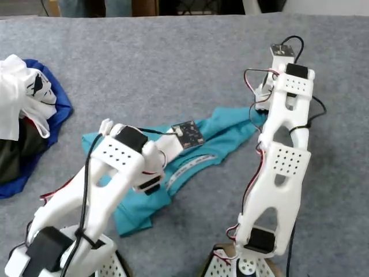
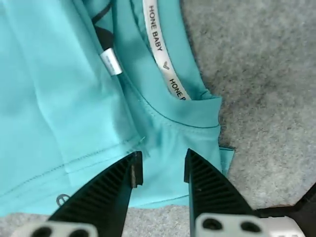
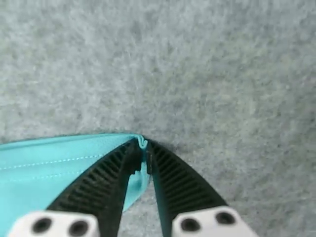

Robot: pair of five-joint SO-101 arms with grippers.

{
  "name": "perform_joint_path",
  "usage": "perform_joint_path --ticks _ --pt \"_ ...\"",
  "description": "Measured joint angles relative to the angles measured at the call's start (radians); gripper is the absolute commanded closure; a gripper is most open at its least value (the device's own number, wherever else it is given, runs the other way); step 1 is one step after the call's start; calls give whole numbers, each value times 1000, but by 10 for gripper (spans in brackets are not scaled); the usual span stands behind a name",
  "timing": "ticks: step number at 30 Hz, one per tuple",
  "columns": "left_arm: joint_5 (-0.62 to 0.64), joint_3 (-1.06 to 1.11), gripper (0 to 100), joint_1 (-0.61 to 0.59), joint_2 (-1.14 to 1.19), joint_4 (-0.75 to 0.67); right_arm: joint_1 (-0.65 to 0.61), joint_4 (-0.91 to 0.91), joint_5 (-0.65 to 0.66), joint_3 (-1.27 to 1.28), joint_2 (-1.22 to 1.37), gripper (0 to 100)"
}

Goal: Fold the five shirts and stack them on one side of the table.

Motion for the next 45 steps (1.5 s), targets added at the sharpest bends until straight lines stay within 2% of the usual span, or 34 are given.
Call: perform_joint_path --ticks 8,18,22,27,36,45 --pt "-8 -2 870 -57 95 -91 0 0 0 0 0 985" --pt "-17 -3 868 -57 144 -91 0 0 0 0 0 985" --pt "-17 -3 818 -57 144 -49 0 0 0 0 0 985" --pt "5 -5 820 -80 147 -31 0 0 0 0 0 985" --pt "43 -5 820 -130 152 -100 0 0 0 0 0 985" --pt "68 -5 835 -130 241 -117 0 0 0 0 0 985"
